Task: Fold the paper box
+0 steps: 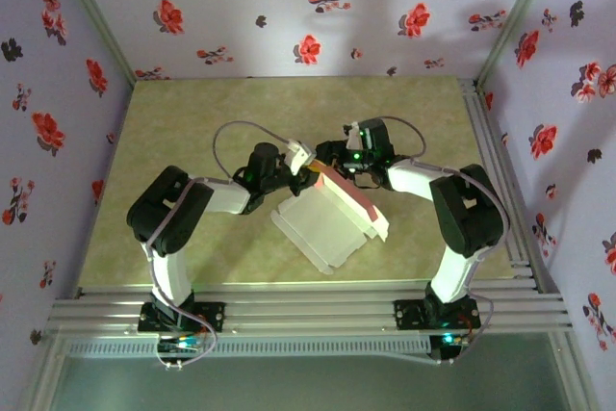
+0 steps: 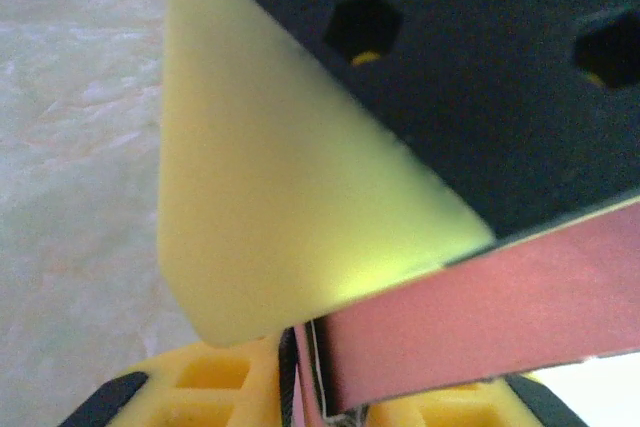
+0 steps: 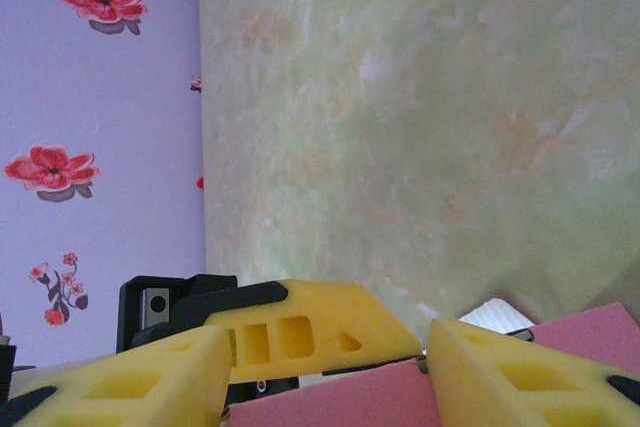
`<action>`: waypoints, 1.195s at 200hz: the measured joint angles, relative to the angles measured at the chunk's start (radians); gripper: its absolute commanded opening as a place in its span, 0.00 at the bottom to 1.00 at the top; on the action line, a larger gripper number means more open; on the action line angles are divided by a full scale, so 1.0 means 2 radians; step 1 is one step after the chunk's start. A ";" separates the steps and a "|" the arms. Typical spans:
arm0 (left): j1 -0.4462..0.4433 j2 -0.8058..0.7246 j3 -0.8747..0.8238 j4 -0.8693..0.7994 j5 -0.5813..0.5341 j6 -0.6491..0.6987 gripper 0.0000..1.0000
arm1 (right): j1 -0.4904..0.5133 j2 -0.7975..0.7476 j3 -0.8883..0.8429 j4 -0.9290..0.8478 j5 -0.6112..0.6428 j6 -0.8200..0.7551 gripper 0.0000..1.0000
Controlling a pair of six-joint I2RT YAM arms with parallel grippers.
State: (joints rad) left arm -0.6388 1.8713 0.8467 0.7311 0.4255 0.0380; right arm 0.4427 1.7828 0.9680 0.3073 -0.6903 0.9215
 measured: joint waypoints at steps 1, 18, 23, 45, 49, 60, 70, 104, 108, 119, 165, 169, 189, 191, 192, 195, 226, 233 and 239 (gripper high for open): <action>0.000 0.000 0.000 0.000 0.000 0.000 0.20 | 0.000 0.000 0.000 0.000 0.000 0.001 0.55; 0.000 0.002 0.000 0.005 -0.003 -0.003 0.17 | -0.002 0.002 0.000 0.004 -0.001 0.004 0.55; 0.000 0.003 0.000 0.006 -0.004 -0.003 0.17 | -0.002 0.003 0.000 0.006 -0.002 0.006 0.54; 0.000 0.005 0.000 0.009 -0.006 -0.003 0.13 | -0.003 0.006 0.000 0.010 -0.003 0.011 0.54; 0.000 0.005 0.000 0.009 -0.007 -0.003 0.13 | -0.003 0.006 0.000 0.010 -0.003 0.012 0.54; 0.000 0.005 0.000 0.010 -0.008 -0.003 0.11 | -0.003 0.006 0.000 0.011 -0.003 0.014 0.54; 0.000 0.006 0.000 0.012 -0.008 -0.003 0.11 | -0.004 0.006 0.000 0.011 -0.003 0.016 0.54; -0.001 0.007 0.000 0.015 -0.007 -0.003 0.17 | -0.004 0.006 0.000 0.011 -0.003 0.017 0.55; -0.001 0.008 0.000 0.016 -0.007 -0.003 0.18 | -0.004 0.006 0.000 0.010 -0.003 0.017 0.55; -0.002 0.008 0.000 0.016 -0.007 -0.003 0.20 | -0.005 0.006 0.000 0.010 -0.003 0.017 0.55; -0.004 0.011 0.000 0.015 0.006 -0.002 0.20 | -0.005 0.006 0.000 0.006 -0.003 0.017 0.55; -0.004 0.011 0.000 0.014 0.008 -0.002 0.21 | -0.005 0.006 0.000 0.005 -0.003 0.017 0.55; -0.006 0.011 0.000 0.004 0.012 0.003 0.21 | -0.005 0.006 0.000 0.003 -0.004 0.017 0.55; -0.006 0.011 0.000 0.003 0.012 0.004 0.21 | -0.005 0.006 0.000 0.003 -0.004 0.017 0.55; -0.006 0.011 0.000 0.002 0.012 0.005 0.21 | -0.005 0.006 0.000 0.003 -0.004 0.017 0.55; -0.006 0.011 0.000 0.000 0.013 0.006 0.21 | -0.005 0.006 0.000 0.003 -0.004 0.017 0.55; -0.006 0.011 0.001 -0.024 0.016 0.014 0.21 | -0.005 0.008 0.000 0.003 -0.007 0.017 0.55; -0.006 0.011 0.002 -0.029 0.016 0.015 0.20 | -0.005 0.009 0.000 0.003 -0.008 0.019 0.55; -0.006 0.011 0.002 -0.032 0.016 0.016 0.19 | -0.005 0.009 0.000 0.003 -0.009 0.021 0.55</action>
State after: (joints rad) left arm -0.6510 1.8931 0.8513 0.6678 0.4572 0.0696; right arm 0.4335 1.8015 0.9676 0.3138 -0.7090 0.9627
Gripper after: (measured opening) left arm 0.205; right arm 0.553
